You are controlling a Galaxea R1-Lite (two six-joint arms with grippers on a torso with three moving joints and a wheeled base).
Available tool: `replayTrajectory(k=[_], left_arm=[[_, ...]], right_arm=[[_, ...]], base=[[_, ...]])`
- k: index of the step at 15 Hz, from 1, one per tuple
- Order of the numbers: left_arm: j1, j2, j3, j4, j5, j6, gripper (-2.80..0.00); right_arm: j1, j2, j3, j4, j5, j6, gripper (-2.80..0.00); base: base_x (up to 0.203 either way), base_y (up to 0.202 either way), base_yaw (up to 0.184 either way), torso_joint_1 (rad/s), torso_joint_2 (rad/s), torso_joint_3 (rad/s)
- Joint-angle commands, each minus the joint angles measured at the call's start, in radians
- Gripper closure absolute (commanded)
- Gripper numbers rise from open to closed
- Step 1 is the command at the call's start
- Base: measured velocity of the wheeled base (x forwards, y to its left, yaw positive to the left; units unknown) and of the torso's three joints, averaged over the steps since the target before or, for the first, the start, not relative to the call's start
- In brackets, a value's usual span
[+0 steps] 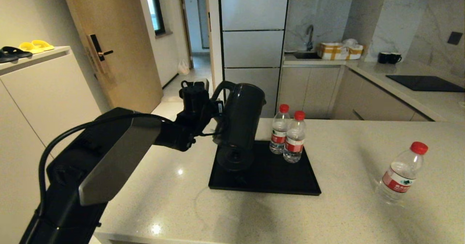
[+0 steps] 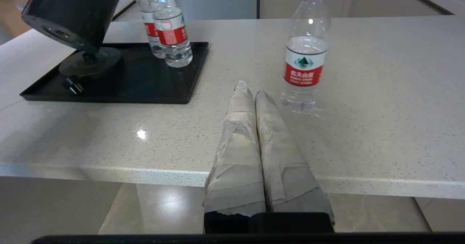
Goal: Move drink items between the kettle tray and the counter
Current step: Return the kettle to its original position
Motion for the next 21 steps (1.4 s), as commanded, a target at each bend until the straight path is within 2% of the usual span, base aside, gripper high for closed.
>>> replayTrajectory(k=[1,3,10,13,16,18,21], left_arm=[[-0.005,0.079,-0.106,-0.003,0.016,0.011,0.00],[-0.009,0.103,-0.152,-0.001,0.055,0.030,0.00],[-0.008,0.112,-0.152,0.017,0.051,0.033,0.00],[-0.023,0.120,-0.143,0.011,0.073,0.031,0.00],[-0.026,0.105,-0.096,0.000,0.126,0.032,0.00],[-0.034,0.064,-0.006,-0.012,0.131,0.031,0.00],[-0.047,0.011,0.114,-0.089,0.135,0.034,0.00]], right_arm=[[0.000,0.000,0.002,0.000,0.000,0.000,0.00],[0.000,0.000,0.002,0.000,0.000,0.000,0.00],[0.000,0.000,0.002,0.000,0.000,0.000,0.00],[0.000,0.000,0.002,0.000,0.000,0.000,0.00],[0.000,0.000,0.002,0.000,0.000,0.000,0.00],[0.000,0.000,0.002,0.000,0.000,0.000,0.00],[0.000,0.000,0.002,0.000,0.000,0.000,0.00]], base=[[0.000,0.000,0.000,0.000,0.00,0.000],[0.000,0.000,0.000,0.000,0.00,0.000],[0.000,0.000,0.000,0.000,0.00,0.000],[0.000,0.000,0.000,0.000,0.00,0.000],[0.000,0.000,0.000,0.000,0.00,0.000],[0.000,0.000,0.000,0.000,0.00,0.000],[0.000,0.000,0.000,0.000,0.00,0.000]])
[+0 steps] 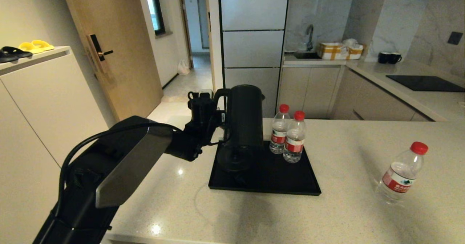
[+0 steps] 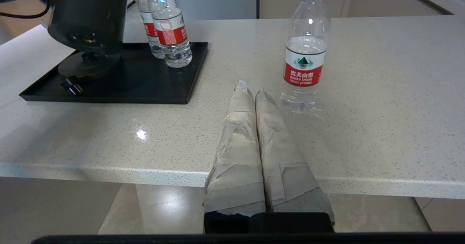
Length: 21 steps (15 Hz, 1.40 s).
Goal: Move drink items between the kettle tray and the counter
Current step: Return the kettle to its original position
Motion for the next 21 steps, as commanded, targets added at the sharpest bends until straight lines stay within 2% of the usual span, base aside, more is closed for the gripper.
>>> replayTrajectory(k=[1,3,7,11,21], left_arm=[[-0.006,-0.051,0.085,-0.042,0.004,0.002,0.00],[-0.017,-0.072,0.138,-0.083,0.005,0.015,0.00],[-0.028,-0.065,0.212,-0.223,0.005,0.125,0.00],[-0.026,-0.076,0.306,-0.305,0.004,0.157,0.00],[0.033,-0.065,0.322,-0.335,-0.004,0.168,0.00]], right_arm=[[0.000,0.000,0.002,0.000,0.001,0.000,0.00],[0.000,0.001,0.002,0.000,0.001,0.000,0.00],[0.000,0.000,0.002,0.000,0.001,0.000,0.00],[0.000,0.000,0.002,0.000,0.001,0.000,0.00],[0.000,0.000,0.002,0.000,0.001,0.000,0.00]], base=[[0.000,0.000,0.000,0.000,0.00,0.000],[0.000,0.000,0.000,0.000,0.00,0.000],[0.000,0.000,0.000,0.000,0.00,0.000],[0.000,0.000,0.000,0.000,0.00,0.000],[0.000,0.000,0.000,0.000,0.00,0.000]])
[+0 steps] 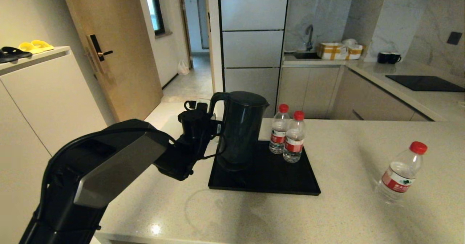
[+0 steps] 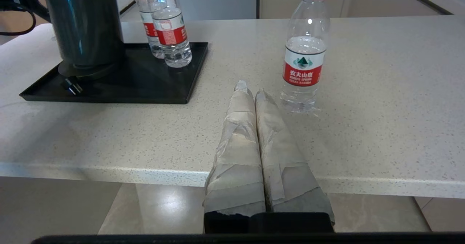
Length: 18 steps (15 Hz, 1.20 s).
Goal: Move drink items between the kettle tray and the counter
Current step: Return the kettle to its original position
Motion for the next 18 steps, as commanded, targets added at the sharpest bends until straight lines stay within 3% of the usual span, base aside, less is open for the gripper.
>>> replayTrajectory(k=[1,12,17,18], left_arm=[[0.009,0.005,0.013,-0.012,0.003,0.000,0.00],[0.001,-0.006,0.216,-0.054,0.003,0.007,0.00],[-0.003,-0.007,0.255,-0.169,-0.011,0.169,0.00],[-0.006,-0.021,0.245,-0.160,-0.013,0.176,0.00]], right_arm=[[0.000,0.000,0.002,0.000,0.000,-0.001,0.00],[-0.001,0.000,0.002,0.000,0.000,-0.001,0.00],[0.000,0.000,0.002,0.000,0.000,-0.001,0.00],[0.000,0.000,0.002,0.000,0.000,-0.001,0.00]], base=[[0.000,0.000,0.000,0.000,0.00,0.000],[0.000,0.000,0.000,0.000,0.00,0.000],[0.000,0.000,0.000,0.000,0.00,0.000],[0.000,0.000,0.000,0.000,0.00,0.000]])
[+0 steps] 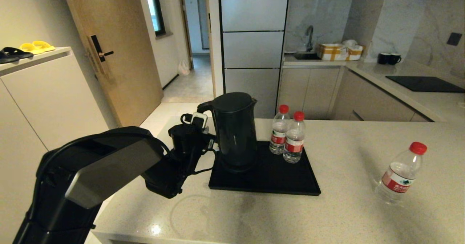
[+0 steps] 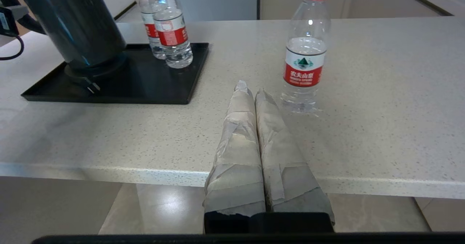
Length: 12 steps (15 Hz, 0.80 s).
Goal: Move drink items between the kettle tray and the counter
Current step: Return the kettle to its original position
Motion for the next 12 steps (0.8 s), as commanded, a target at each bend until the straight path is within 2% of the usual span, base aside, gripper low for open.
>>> replayTrajectory(k=[1,12], left_arm=[[-0.009,-0.016,-0.003,0.017,0.002,0.014,0.00],[-0.009,-0.051,0.059,0.015,0.003,0.013,0.00]], right_arm=[[0.000,0.000,0.002,0.000,0.000,-0.001,0.00],[0.000,0.001,0.002,0.000,0.000,-0.001,0.00]], base=[[0.000,0.000,0.000,0.000,0.00,0.000],[0.000,0.000,0.000,0.000,0.00,0.000]])
